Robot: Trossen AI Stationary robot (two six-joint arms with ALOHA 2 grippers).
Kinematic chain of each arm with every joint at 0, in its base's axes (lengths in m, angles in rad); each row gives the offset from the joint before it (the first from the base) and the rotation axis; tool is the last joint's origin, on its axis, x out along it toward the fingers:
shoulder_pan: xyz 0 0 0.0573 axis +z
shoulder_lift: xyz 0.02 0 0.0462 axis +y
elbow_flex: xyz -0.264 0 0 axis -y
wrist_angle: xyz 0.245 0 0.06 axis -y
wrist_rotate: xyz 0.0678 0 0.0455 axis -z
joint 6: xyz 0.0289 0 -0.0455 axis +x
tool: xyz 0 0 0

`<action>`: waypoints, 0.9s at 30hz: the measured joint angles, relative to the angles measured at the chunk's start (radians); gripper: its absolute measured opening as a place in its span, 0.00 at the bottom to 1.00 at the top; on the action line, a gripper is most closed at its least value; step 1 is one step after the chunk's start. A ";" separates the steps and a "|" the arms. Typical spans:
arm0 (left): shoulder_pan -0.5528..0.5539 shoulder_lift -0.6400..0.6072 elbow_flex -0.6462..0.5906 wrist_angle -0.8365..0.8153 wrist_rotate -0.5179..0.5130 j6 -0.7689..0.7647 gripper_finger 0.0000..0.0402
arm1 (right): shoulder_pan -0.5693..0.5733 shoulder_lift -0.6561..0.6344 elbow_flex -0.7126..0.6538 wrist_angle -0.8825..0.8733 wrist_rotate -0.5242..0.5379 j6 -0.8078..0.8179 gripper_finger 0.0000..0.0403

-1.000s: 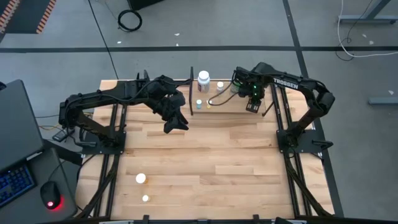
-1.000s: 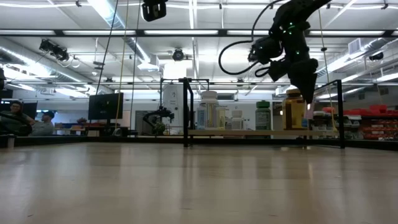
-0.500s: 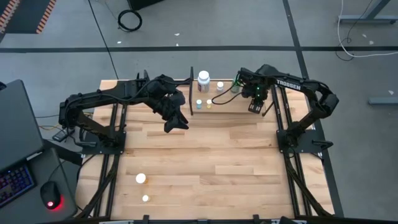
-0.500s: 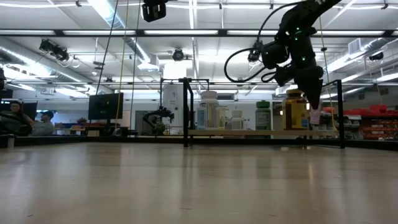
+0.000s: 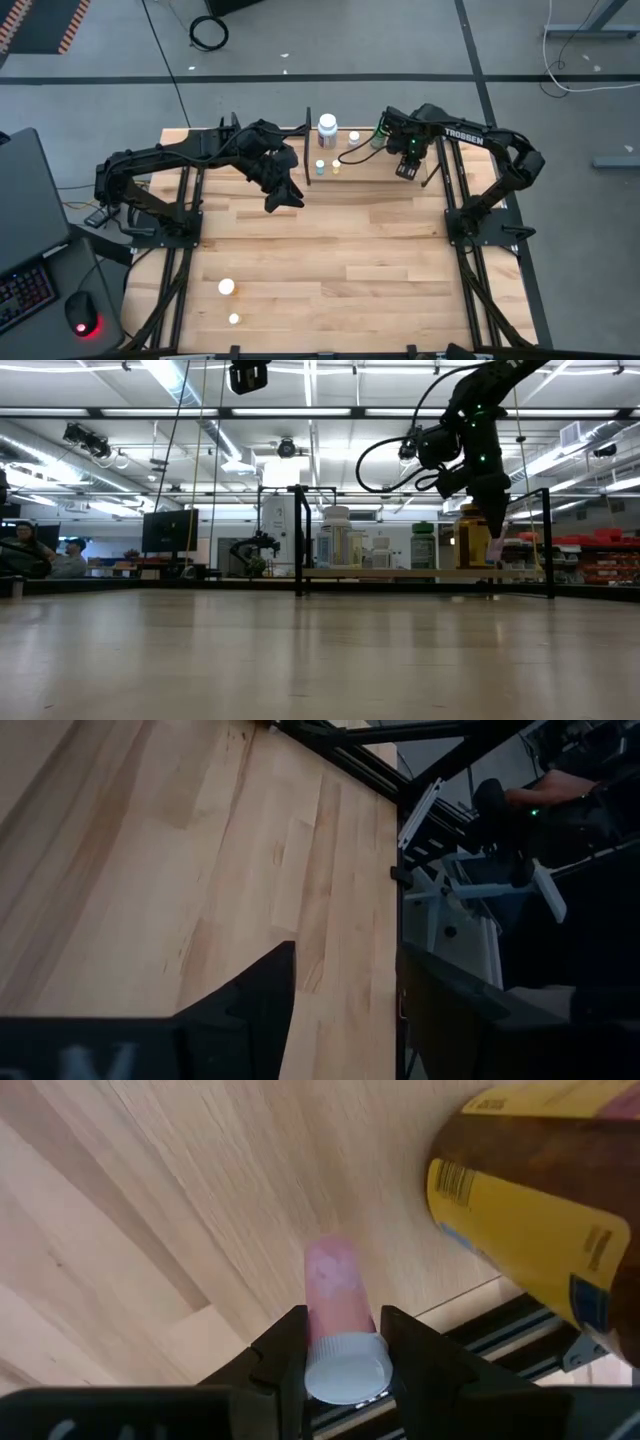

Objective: Pick and place medicine bottles onto shelf by color
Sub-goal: Put the pink pill bottle on the shelf

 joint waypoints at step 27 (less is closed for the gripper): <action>0.000 0.000 0.000 -0.001 0.000 0.000 0.45 | -0.007 0.002 -0.074 0.017 -0.027 0.047 0.36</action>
